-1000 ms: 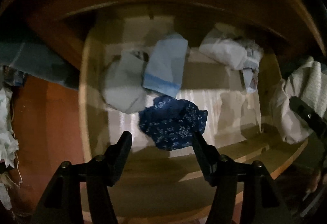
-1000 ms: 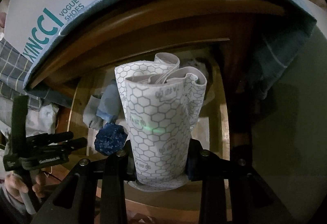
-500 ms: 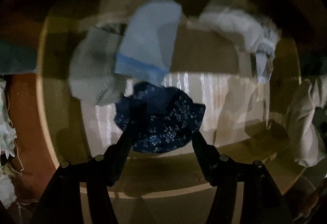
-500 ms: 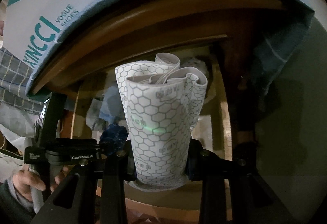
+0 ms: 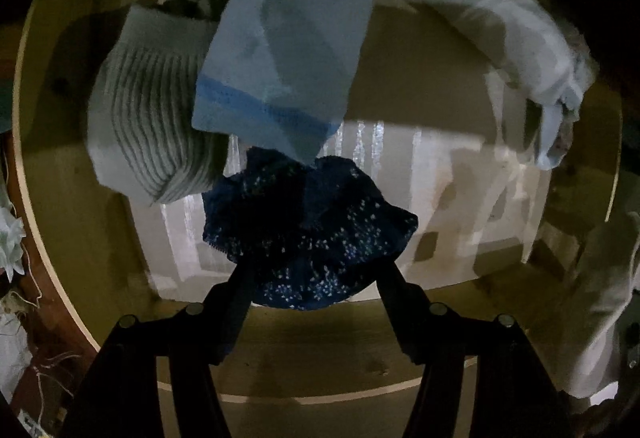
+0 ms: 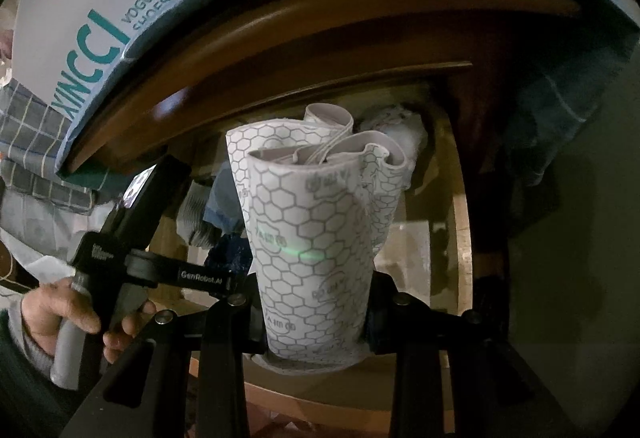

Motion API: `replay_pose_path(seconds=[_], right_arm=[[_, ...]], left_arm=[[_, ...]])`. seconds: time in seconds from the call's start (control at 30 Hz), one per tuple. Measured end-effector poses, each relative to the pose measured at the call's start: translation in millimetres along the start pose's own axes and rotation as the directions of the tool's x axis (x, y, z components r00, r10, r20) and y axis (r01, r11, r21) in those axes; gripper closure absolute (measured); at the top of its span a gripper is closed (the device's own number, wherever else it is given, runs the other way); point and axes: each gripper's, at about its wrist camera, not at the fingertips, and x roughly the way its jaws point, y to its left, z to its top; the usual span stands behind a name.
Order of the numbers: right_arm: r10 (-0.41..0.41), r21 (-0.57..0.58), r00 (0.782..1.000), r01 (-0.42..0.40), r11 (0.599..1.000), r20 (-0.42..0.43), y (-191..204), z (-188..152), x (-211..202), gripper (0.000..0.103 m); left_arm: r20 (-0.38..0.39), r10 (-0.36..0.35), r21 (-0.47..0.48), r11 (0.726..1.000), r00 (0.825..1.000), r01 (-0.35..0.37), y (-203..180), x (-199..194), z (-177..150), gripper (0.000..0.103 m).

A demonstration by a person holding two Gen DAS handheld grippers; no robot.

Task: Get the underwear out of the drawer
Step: 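Close the left tool on the navy patterned garment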

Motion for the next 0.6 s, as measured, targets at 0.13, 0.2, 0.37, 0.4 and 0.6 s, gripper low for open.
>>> replay_pose_path(seconds=[0.13, 0.2, 0.37, 0.4, 0.6], right_arm=[[0.002, -0.008, 1.0, -0.003, 1.0, -0.011, 3.2, 1.3, 1.4, 0.072], [0.005, -0.017, 1.0, -0.005, 1.0, -0.015, 3.3, 1.7, 2.0, 0.072], [-0.003, -0.033, 1.0, 0.002, 0.999, -0.027, 6.0, -0.4, 6.8, 0.072], [-0.005, -0.033, 1.0, 0.004, 0.999, -0.026, 6.2, -0.2, 6.8, 0.072], [-0.009, -0.04, 1.0, 0.009, 0.999, -0.021, 7.2, 0.2, 7.4, 0.072]], left_arm=[[0.004, -0.003, -0.019, 1.0, 1.0, 0.003, -1.1, 0.9, 2.8, 0.04], [0.014, -0.02, -0.045, 0.999, 1.0, 0.021, 1.2, -0.4, 1.8, 0.04], [0.035, -0.046, -0.073, 0.996, 0.998, 0.048, 9.2, -3.7, -6.4, 0.061], [0.039, -0.052, -0.074, 0.996, 0.998, 0.055, 10.1, -5.4, -8.8, 0.066], [0.099, -0.055, -0.089, 0.994, 0.994, 0.063, 13.5, -15.8, -31.8, 0.088]])
